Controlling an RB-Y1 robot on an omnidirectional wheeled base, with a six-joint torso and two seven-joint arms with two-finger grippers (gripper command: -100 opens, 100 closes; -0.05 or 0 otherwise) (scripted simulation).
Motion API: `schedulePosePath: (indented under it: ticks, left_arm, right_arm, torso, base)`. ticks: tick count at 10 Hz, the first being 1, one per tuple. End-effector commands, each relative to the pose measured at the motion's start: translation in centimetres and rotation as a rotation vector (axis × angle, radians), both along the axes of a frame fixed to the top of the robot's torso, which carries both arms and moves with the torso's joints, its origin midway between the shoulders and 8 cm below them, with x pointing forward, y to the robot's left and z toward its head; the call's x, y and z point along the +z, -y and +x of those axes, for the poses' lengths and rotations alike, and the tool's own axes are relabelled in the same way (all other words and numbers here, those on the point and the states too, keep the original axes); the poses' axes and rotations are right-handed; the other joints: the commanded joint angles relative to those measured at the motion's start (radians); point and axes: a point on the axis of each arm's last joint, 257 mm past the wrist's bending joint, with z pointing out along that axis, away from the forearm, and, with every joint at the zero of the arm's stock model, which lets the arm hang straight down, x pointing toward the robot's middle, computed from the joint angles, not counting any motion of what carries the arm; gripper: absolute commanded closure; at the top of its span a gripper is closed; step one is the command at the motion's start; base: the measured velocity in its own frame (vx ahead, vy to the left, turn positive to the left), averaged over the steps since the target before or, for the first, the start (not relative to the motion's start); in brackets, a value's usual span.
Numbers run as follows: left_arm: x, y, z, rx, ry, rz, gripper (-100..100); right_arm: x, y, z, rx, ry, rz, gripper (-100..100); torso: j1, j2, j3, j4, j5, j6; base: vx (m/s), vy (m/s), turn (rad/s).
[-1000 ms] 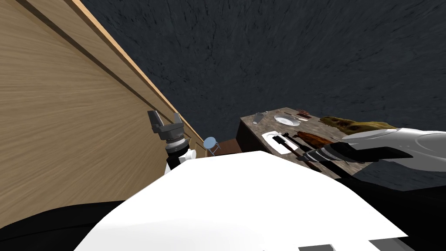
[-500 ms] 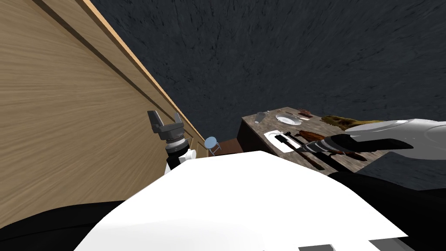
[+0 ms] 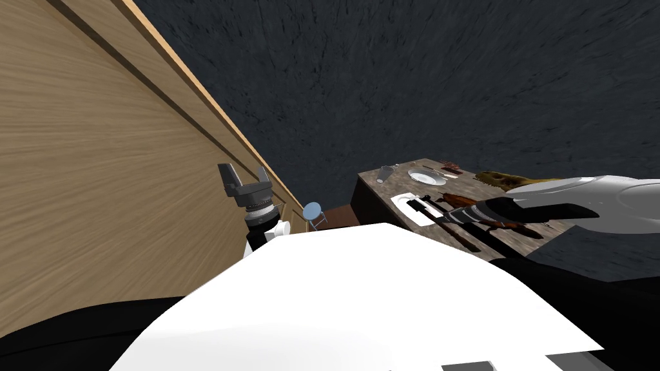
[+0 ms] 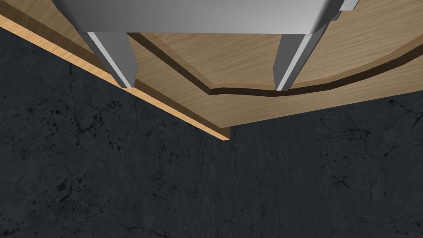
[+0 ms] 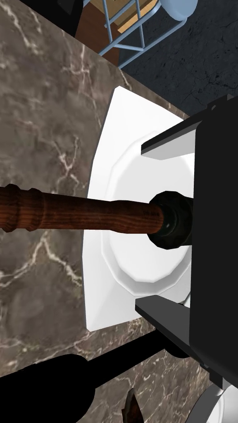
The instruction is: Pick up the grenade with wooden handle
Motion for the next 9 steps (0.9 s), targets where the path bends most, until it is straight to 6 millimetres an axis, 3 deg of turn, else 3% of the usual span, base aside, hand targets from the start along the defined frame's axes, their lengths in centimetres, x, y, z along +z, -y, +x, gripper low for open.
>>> schedulePosePath:
  ticks: [1,2,3,5,6,7,9]
  left_arm:
    - [0.0,0.0,0.0,0.0,0.0,0.0,0]
    - [0.0,0.0,0.0,0.0,0.0,0.0,0]
    - [0.0,0.0,0.0,0.0,0.0,0.0,0]
    - [0.0,0.0,0.0,0.0,0.0,0.0,0]
    - [0.0,0.0,0.0,0.0,0.0,0.0,0]
    - [0.0,0.0,0.0,0.0,0.0,0.0,0]
    - [0.0,0.0,0.0,0.0,0.0,0.0,0]
  right_arm:
    - [-0.5,0.1,-1.5,-0.01,-0.03,0.001,-100]
    - [1.0,1.1,1.6,-0.013,0.047,-0.021,-100]
    - [1.9,1.6,3.1,-0.021,0.09,-0.033,-100]
    - [2.2,1.6,4.0,-0.009,0.105,-0.036,-100]
    - [1.9,1.6,3.1,-0.021,0.09,-0.033,-100]
    - [3.1,2.4,5.2,-0.037,0.153,-0.053,-100]
    - [3.1,2.4,5.2,-0.037,0.153,-0.053,-100]
  torso:
    - [0.0,0.0,0.0,0.0,0.0,0.0]
    - [0.0,0.0,0.0,0.0,0.0,0.0]
    - [0.004,0.0,0.0,0.0,0.001,0.0]
    - [0.006,0.0,0.0,0.0,0.002,0.0]
    - [0.003,0.0,0.0,0.0,0.001,0.0]
    - [0.001,0.0,0.0,0.0,0.0,0.0]
    - [0.001,-0.001,0.0,0.0,0.001,0.0]
  base:
    - [0.0,0.0,0.0]
    - [-0.011,0.065,0.014]
    - [0.008,0.098,0.018]
    - [0.004,0.053,-0.012]
    - [0.0,0.008,0.023]
    - [0.022,0.031,0.028]
    - [0.001,0.013,-0.008]
